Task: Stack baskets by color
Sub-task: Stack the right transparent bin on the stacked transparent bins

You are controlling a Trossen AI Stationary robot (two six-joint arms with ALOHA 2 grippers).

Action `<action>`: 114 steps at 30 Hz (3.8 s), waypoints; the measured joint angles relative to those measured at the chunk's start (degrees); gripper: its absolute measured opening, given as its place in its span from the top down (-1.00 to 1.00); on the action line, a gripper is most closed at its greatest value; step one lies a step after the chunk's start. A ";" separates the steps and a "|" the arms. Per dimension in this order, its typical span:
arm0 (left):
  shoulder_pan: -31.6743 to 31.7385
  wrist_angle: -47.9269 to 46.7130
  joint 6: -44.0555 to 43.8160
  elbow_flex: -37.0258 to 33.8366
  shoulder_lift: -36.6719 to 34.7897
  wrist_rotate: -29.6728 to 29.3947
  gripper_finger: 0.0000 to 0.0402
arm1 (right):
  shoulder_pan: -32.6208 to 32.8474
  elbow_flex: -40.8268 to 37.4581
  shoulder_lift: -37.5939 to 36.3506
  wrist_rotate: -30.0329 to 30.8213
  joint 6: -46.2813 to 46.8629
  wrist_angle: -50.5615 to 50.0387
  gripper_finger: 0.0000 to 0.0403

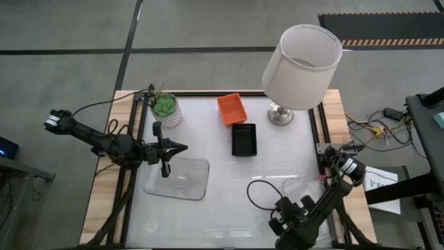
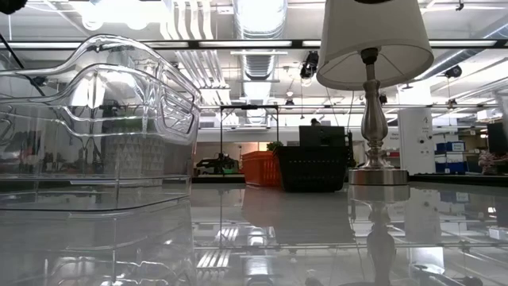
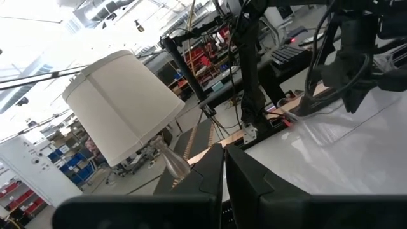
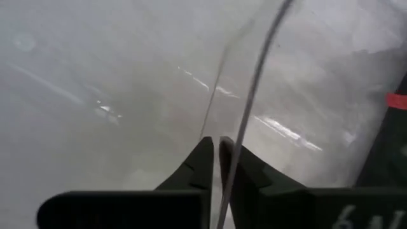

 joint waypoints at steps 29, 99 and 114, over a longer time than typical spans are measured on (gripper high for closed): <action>-20.13 0.42 -3.76 -0.34 -5.59 -14.19 0.99 | -10.25 20.60 -0.94 17.16 -38.38 -5.04 0.96; -22.21 -1.07 3.26 1.51 -29.27 -15.80 0.99 | -31.74 35.55 10.46 13.31 -116.35 59.19 0.96; -22.21 -1.00 1.20 0.63 -26.61 -15.81 0.99 | -31.76 35.54 11.50 9.38 -115.13 60.95 0.96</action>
